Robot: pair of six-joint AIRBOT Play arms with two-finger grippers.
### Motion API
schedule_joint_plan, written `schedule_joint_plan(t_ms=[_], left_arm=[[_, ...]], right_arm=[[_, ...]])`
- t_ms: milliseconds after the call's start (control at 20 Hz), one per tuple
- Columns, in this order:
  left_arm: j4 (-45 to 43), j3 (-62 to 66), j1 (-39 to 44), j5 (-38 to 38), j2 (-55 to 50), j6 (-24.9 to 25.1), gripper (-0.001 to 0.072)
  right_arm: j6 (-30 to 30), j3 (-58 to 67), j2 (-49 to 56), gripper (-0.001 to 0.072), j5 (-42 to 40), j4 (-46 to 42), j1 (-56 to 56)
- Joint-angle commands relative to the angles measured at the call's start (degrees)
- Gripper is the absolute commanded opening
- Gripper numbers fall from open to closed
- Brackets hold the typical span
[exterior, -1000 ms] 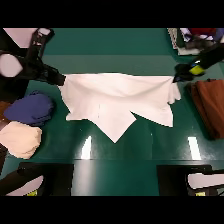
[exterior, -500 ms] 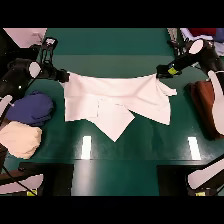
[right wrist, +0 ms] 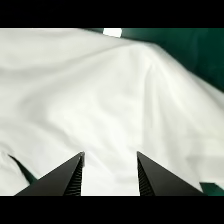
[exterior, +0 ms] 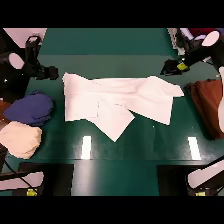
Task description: Fold the shirts.
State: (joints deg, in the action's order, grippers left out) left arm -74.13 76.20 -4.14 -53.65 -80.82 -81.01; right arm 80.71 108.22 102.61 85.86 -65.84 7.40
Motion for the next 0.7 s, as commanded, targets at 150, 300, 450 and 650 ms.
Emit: schedule_joint_plan(t_ms=[150,300,450,650], left_arm=[[17.40,0.44,-7.19,-6.91,-9.46,6.56,0.0460],[21.20,0.44,-7.19,-6.99,-13.33,8.20,0.0460],[21.73,0.31,-7.02,-6.95,-15.26,9.49,0.0460],[21.62,-0.39,-7.02,-7.39,-15.69,9.55,0.0459]], right_arm=[[-2.80,-14.16,-7.37,0.0387,1.68,4.76,-1.79],[-2.80,-20.35,-10.91,0.0387,-1.92,4.74,-1.79],[-2.80,-24.09,-13.29,0.0387,-3.87,4.74,-1.79],[-2.78,-25.79,-14.80,0.0387,-5.38,4.81,-1.79]])
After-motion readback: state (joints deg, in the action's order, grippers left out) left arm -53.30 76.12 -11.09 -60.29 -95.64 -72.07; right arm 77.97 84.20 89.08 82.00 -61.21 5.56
